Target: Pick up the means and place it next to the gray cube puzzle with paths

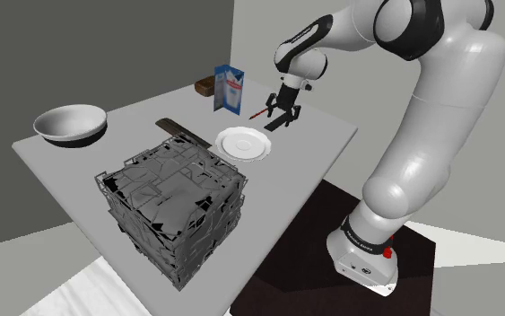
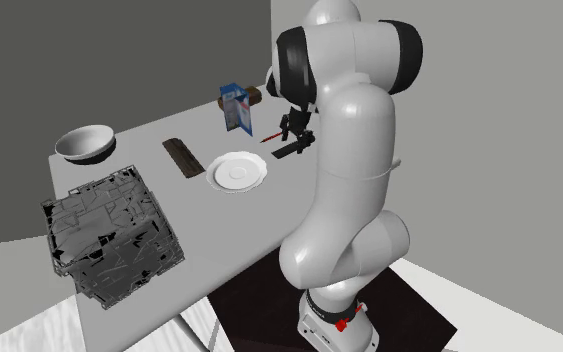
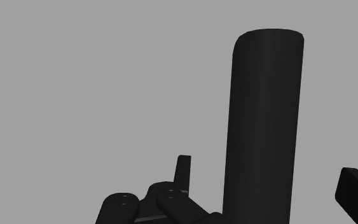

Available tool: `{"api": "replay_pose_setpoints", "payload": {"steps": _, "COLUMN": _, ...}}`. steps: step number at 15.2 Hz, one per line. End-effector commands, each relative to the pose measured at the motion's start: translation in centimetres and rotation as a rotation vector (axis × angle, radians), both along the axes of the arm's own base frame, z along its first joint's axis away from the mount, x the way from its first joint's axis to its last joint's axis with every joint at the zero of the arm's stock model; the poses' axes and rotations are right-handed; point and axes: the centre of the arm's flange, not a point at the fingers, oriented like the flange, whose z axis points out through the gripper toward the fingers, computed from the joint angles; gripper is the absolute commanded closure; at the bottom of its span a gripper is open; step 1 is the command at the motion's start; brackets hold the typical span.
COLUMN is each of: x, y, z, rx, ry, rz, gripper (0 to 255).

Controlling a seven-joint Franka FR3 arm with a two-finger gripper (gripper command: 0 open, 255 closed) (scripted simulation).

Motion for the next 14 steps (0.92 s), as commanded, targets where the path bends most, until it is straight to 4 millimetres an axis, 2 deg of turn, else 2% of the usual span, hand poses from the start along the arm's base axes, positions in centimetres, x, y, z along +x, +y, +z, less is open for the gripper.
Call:
{"api": "replay_pose_setpoints", "payload": {"steps": 1, "x": 0.0, "y": 0.0, "z": 0.0, "rx": 0.000, "ry": 0.000, "rz": 0.000, "gripper": 0}}
{"api": "replay_pose_setpoints", "payload": {"steps": 2, "x": 0.0, "y": 0.0, "z": 0.0, "rx": 0.000, "ry": 0.000, "rz": 0.000, "gripper": 255}}
{"api": "replay_pose_setpoints", "payload": {"steps": 11, "x": 0.0, "y": 0.0, "z": 0.0, "rx": 0.000, "ry": 0.000, "rz": 0.000, "gripper": 255}}
{"api": "replay_pose_setpoints", "payload": {"steps": 14, "x": 0.0, "y": 0.0, "z": 1.6, "rx": 0.000, "ry": 0.000, "rz": 0.000, "gripper": 255}}
